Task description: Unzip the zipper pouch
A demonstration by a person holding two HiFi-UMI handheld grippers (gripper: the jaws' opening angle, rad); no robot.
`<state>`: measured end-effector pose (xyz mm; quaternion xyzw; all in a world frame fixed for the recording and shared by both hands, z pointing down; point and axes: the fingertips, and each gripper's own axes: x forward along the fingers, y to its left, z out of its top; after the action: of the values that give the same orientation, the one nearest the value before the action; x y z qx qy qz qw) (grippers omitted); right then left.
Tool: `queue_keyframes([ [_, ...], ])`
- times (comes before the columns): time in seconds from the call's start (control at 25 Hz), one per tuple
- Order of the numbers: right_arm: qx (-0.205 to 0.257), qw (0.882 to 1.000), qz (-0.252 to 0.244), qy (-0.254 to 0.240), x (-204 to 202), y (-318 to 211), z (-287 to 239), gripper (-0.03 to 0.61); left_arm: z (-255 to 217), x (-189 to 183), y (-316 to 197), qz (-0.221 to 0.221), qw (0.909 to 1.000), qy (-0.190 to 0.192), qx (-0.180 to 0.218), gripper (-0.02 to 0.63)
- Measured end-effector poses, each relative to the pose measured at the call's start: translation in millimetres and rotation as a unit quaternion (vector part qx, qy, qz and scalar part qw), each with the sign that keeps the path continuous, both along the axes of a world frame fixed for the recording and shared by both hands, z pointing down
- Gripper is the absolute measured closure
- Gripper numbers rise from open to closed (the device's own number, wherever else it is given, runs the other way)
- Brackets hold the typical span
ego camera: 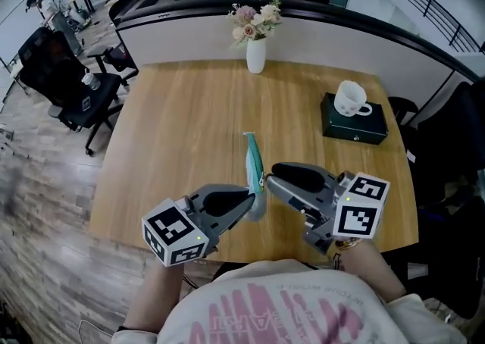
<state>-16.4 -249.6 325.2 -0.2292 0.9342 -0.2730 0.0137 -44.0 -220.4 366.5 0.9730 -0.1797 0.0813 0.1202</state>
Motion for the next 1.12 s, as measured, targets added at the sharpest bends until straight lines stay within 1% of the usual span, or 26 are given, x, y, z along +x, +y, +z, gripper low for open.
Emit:
queue_keyframes([
  [0.08,0.021,0.999,-0.047,0.005,-11.1,3.9,-8.7,0.415,-8.5,-3.7,5.6,0.016,0.9998,0.001,0.015,0.601],
  [0.16,0.039,0.996,-0.082,0.003,-18.9,9.3,-15.3,0.380,-17.7,-7.3,11.4,0.027,0.9993,0.007,0.025,0.601],
  [0.24,0.053,0.992,-0.111,0.004,-25.4,15.2,-17.6,0.377,-27.1,-10.3,15.7,0.030,0.9989,0.017,0.032,0.601],
  [0.32,0.061,0.990,-0.126,0.009,-31.4,19.7,-16.9,0.377,-32.2,-13.0,17.2,0.024,0.9989,0.018,0.037,0.601],
  [0.4,0.067,0.990,-0.127,0.010,-36.2,21.1,-16.3,0.416,-31.7,-16.1,16.5,0.014,0.9991,0.011,0.040,0.601],
  [0.52,0.074,0.990,-0.121,0.016,-40.1,19.7,-13.7,0.433,-26.1,-19.7,15.7,0.003,0.9994,0.005,0.033,0.601],
  [0.6,0.084,0.989,-0.117,0.029,-40.8,19.5,-11.0,0.474,-21.6,-21.4,15.7,-0.002,0.9997,0.002,0.026,0.601],
  [0.68,0.089,0.989,-0.114,0.042,-41.5,19.8,-7.6,0.474,-17.5,-22.9,15.1,-0.009,0.9998,0.001,0.019,0.601],
  [0.92,0.098,0.989,-0.097,0.056,-40.2,18.9,-4.3,0.482,-9.9,-23.2,13.3,-0.025,0.9997,0.005,0.000,0.601],
  [0.96,0.099,0.989,-0.094,0.056,-39.4,18.9,-4.9,0.526,-9.3,-23.3,13.9,-0.025,0.9996,0.007,-0.003,0.601],
  [1.0,0.101,0.989,-0.092,0.055,-38.8,19.1,-5.6,0.554,-9.6,-23.4,14.1,-0.026,0.9996,0.011,-0.006,0.601],
  [1.12,0.108,0.988,-0.092,0.055,-39.2,21.1,-7.0,0.560,-13.3,-24.1,12.7,-0.028,0.9993,0.024,-0.007,0.601],
])
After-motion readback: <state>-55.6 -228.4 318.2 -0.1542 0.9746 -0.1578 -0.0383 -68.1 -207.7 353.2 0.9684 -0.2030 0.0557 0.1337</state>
